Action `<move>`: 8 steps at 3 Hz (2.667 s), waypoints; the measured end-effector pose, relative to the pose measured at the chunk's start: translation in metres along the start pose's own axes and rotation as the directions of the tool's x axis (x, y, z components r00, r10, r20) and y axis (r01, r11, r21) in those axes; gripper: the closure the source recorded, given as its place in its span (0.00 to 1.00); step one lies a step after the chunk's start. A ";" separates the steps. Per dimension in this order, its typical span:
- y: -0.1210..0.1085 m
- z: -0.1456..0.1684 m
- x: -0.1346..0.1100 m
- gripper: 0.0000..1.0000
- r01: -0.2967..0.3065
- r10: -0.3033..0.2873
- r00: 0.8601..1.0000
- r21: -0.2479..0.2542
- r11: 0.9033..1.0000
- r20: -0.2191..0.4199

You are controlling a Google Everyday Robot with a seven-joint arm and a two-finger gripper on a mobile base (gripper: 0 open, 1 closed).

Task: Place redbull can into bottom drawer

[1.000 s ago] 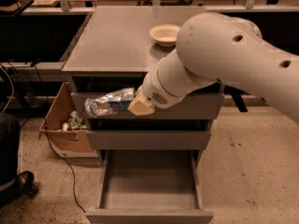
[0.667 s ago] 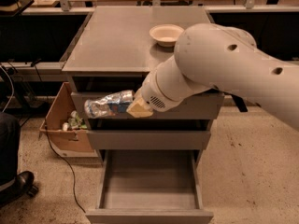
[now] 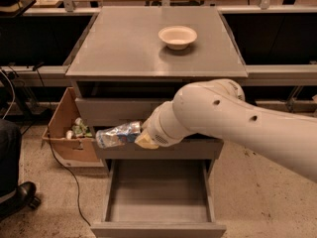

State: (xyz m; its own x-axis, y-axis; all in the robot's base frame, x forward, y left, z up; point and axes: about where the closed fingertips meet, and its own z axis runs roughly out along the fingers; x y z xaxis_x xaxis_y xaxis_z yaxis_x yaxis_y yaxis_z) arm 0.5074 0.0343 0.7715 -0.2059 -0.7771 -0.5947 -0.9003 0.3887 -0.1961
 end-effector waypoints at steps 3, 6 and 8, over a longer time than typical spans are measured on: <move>0.017 0.058 0.043 1.00 0.024 -0.024 0.999 -0.001 1.000 -0.026; -0.005 0.148 0.138 1.00 0.071 -0.069 0.997 0.053 0.996 -0.041; -0.063 0.170 0.209 1.00 0.090 -0.079 0.993 0.136 0.987 -0.085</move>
Offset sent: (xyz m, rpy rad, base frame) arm -0.0042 0.0079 -0.0399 -0.0097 0.0068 0.0177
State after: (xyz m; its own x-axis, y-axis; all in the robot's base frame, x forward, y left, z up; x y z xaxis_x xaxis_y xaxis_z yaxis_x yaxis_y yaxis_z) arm 0.5862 -0.0687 0.5269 -0.1658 -0.8446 -0.5091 -0.8547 0.3806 -0.3530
